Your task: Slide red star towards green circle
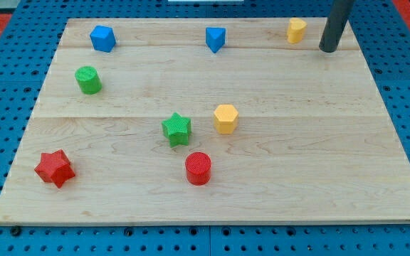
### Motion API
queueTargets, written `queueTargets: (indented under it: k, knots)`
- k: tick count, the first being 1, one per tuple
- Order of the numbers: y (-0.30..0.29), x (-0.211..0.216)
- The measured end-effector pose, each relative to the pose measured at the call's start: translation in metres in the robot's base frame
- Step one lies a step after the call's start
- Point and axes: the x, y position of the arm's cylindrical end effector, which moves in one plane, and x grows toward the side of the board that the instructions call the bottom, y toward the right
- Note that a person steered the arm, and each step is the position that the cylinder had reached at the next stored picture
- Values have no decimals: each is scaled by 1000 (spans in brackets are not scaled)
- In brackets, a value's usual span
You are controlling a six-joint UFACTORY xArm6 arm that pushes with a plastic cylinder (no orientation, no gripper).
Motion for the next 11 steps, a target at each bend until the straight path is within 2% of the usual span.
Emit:
queueTargets:
  k: [1, 3, 5, 6, 7, 8, 9, 10, 11]
  knots:
    - [0, 35]
    - [-23, 74]
    - [-23, 74]
    - [-55, 122]
    - [-90, 199]
    - [-138, 295]
    - [-248, 329]
    - [-382, 315]
    - [-454, 289]
